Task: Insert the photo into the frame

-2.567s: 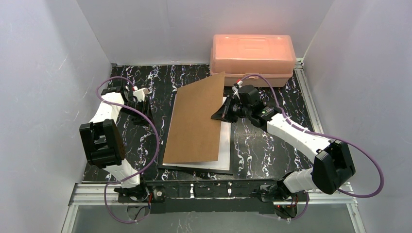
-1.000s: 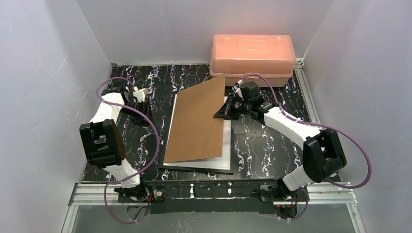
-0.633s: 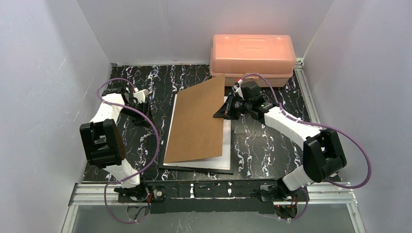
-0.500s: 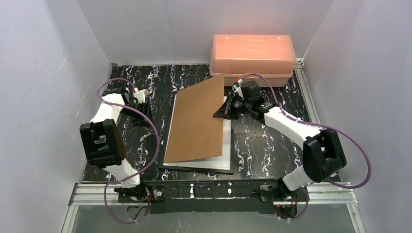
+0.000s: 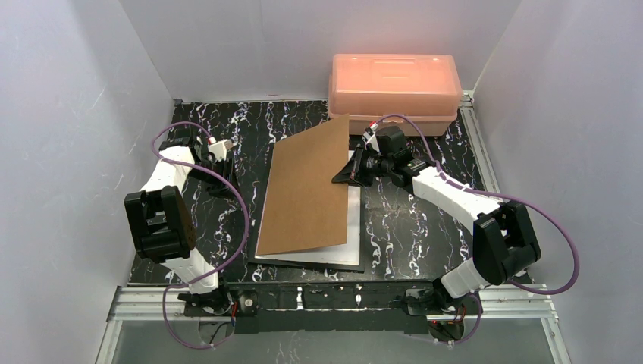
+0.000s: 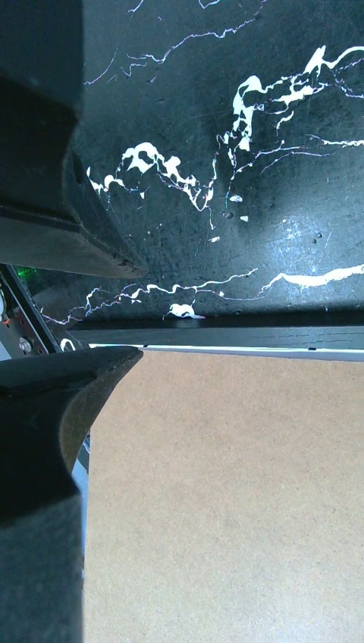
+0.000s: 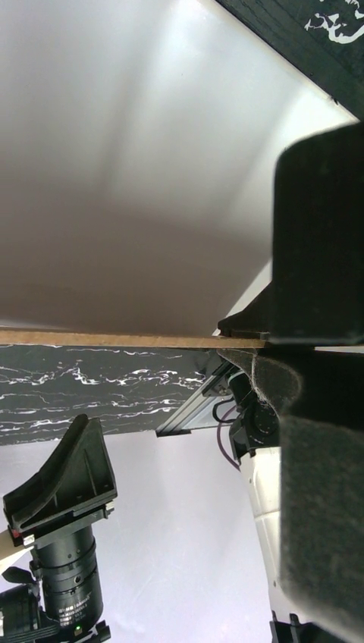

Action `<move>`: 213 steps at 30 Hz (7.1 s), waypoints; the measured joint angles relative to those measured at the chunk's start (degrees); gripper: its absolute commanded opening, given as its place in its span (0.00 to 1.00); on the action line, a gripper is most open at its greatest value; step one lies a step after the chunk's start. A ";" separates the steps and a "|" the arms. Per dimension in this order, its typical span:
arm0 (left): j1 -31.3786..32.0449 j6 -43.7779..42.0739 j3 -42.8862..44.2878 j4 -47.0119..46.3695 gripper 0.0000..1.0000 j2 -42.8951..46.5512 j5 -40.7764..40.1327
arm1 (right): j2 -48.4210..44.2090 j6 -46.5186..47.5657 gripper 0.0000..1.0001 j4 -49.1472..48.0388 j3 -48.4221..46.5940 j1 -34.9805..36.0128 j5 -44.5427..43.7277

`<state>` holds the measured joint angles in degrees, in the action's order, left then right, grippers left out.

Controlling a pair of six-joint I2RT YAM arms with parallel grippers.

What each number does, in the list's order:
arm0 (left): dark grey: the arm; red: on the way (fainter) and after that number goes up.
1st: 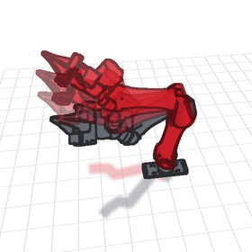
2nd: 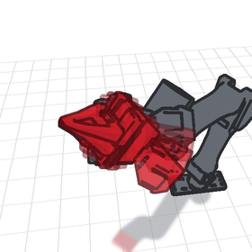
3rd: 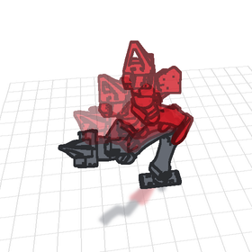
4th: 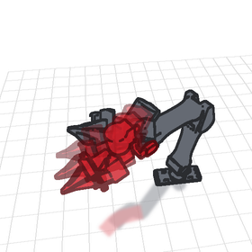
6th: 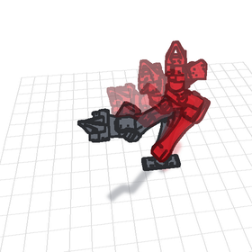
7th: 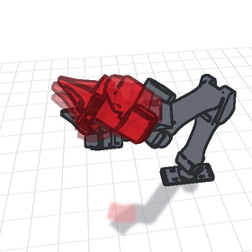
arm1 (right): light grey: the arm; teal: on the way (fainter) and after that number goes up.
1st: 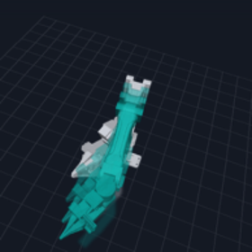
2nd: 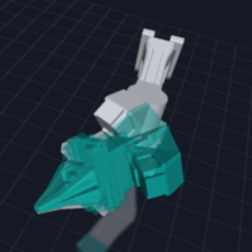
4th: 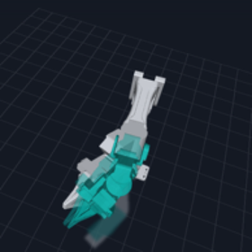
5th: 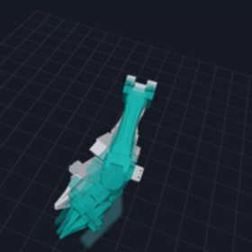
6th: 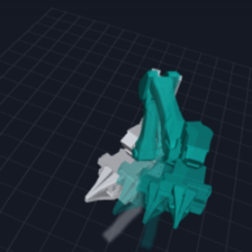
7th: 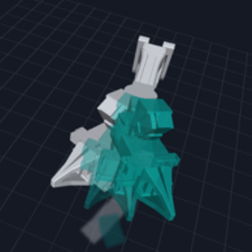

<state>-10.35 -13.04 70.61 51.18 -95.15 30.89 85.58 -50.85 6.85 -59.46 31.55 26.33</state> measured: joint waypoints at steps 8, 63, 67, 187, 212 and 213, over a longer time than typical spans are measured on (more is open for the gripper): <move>0.00 0.00 0.00 0.00 0.36 0.00 0.00 | 0.00 0.04 0.01 0.00 0.17 0.00 1.11; 0.02 -2.23 -6.71 -3.19 0.21 -0.31 4.39 | 1.79 1.29 0.01 -0.20 2.91 -0.31 -1.57; 0.02 -2.51 -7.30 -4.48 0.18 -2.93 6.69 | 1.60 1.29 0.01 -0.35 3.02 -0.24 -1.84; 3.58 -2.47 -8.20 -5.86 0.00 -11.65 9.81 | -3.06 10.69 0.20 21.09 3.74 35.47 -40.24; 3.58 -2.84 -7.87 -4.66 0.00 -11.47 9.62 | -2.97 2.80 0.01 19.89 12.33 45.83 -42.34; 3.58 -2.84 -7.87 -4.66 0.00 -11.47 9.62 | -2.80 2.82 0.01 19.85 12.33 45.83 -42.49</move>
<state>-6.76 -15.88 62.74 46.52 -106.63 40.51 82.78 -48.03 26.70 -47.13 77.38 -16.16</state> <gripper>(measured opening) 0.007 0.028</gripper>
